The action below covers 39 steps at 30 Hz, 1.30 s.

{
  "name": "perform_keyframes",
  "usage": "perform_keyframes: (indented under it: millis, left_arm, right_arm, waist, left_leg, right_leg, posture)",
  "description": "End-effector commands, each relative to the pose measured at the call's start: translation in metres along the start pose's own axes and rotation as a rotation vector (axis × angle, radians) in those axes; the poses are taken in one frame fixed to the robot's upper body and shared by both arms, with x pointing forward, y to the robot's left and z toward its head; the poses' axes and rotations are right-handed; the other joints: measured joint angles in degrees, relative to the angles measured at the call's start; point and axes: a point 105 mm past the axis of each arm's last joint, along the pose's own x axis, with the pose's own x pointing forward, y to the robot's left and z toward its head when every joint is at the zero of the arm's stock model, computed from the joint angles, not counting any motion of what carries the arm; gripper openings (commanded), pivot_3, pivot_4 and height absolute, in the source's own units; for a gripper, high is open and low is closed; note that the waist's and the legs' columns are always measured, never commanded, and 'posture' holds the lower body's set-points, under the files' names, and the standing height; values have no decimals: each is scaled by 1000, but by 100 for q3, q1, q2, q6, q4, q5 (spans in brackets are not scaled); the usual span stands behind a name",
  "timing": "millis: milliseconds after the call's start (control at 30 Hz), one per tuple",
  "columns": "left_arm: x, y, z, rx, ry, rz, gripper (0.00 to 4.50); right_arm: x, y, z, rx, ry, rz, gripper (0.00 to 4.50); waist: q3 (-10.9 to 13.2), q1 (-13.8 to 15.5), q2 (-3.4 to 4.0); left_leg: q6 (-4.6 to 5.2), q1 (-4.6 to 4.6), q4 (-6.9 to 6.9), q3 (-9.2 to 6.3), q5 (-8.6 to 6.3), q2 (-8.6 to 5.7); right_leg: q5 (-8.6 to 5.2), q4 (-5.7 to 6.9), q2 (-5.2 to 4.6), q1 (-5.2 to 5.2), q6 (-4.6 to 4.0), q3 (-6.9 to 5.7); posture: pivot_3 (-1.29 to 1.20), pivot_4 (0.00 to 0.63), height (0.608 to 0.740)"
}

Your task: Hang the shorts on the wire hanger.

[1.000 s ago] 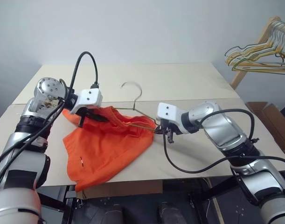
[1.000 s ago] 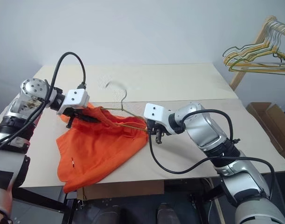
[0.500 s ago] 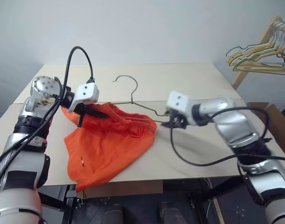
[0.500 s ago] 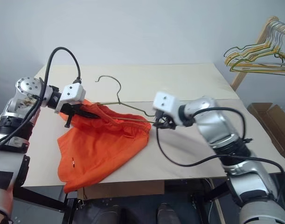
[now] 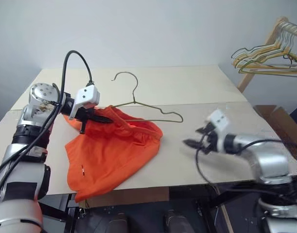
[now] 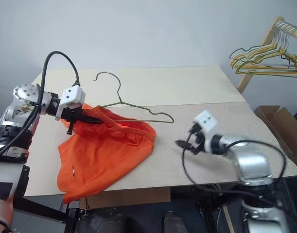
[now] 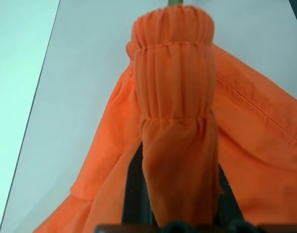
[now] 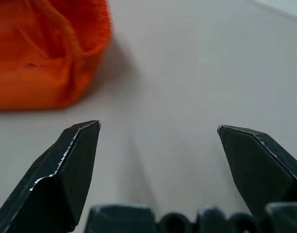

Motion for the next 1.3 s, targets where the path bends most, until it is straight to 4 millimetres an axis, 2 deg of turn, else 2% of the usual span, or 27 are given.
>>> perform_keyframes:
  millis: [33,167,333,433,467,500,767,900,1167,1300]
  left_arm:
    - [-11,9,16,42,-30,50,0]
    - [-11,10,17,42,-31,53,0]
    - [-12,10,16,41,-29,57,0]
    - [-12,10,16,40,-30,60,0]
    - [-12,10,16,40,-31,62,0]
    - [-12,10,16,40,-31,63,0]
    - [-13,10,14,34,-33,73,0]
    - [-16,9,12,25,-34,69,0]
    - [-36,-10,0,1,4,14,0]
    - [-43,-9,-8,-25,36,36,0]
  right_arm:
    - [14,10,17,21,-107,5,4472]
    - [44,20,19,152,-145,24,4472]
    - [72,30,12,217,-110,35,4472]
    - [78,34,10,227,-109,41,3607]
    - [78,35,11,226,-114,49,3083]
    - [77,36,11,226,-117,53,2893]
    - [67,33,14,207,-132,65,45]
    - [58,26,12,202,-124,58,45]
    - [29,-15,10,192,-87,-13,45]
    - [19,-29,10,166,-65,-37,45]
  waist:
    - [-1,0,-2]
    - [-1,-9,-2]
    - [-1,6,-2]
    - [-1,-10,-2]
    - [-1,-12,-2]
    - [-1,-12,-2]
    - [-1,-48,-2]
    - [-1,-56,-2]
    - [-1,-86,-2]
    - [-1,-46,-2]
  left_leg:
    - [0,0,0,-1,0,0]
    - [0,-1,0,-1,0,0]
    - [0,-1,0,-2,0,-1]
    - [0,-1,0,-2,0,0]
    - [0,-1,0,-3,0,0]
    - [0,-2,0,-3,0,-1]
    - [0,-2,0,-6,0,0]
    - [0,-2,0,-7,0,0]
    - [0,-2,-2,-6,0,2]
    - [0,-1,-2,-8,0,0]
  right_leg:
    - [0,-2,0,2,0,-1]
    - [0,-5,-1,3,0,-2]
    - [0,-6,-3,4,0,-4]
    - [0,-3,-1,2,0,-4]
    - [1,-3,-2,2,-1,-4]
    - [1,-3,-2,2,0,-3]
    - [0,-3,-1,3,0,-5]
    - [0,-4,-1,3,0,-6]
    - [-1,-5,-1,2,0,-4]
    - [-2,-5,-2,6,2,-7]
  posture:
    - [-18,23,740]
    - [-14,24,740]
    - [-7,27,740]
    - [-4,28,740]
    - [-4,28,740]
    - [-4,28,740]
    - [-10,28,740]
    - [-11,31,740]
    - [-8,41,740]
    - [-8,41,740]
